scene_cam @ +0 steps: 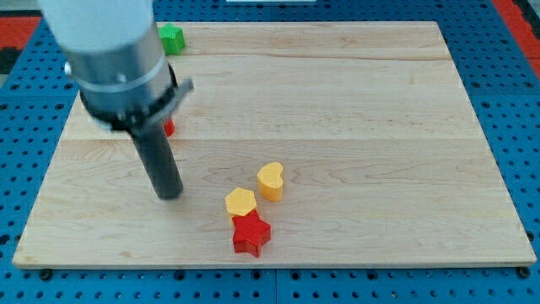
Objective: Move the yellow heart towards the top center
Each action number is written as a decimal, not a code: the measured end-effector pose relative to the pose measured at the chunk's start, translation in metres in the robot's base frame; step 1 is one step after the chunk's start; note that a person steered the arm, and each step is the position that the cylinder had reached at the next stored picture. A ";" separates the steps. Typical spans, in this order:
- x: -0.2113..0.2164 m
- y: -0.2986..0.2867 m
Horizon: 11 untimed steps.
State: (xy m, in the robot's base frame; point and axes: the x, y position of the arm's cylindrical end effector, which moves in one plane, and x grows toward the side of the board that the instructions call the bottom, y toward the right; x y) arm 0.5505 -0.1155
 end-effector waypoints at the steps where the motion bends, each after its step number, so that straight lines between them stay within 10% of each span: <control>1: 0.031 0.034; 6: 0.008 0.166; 11: -0.118 0.072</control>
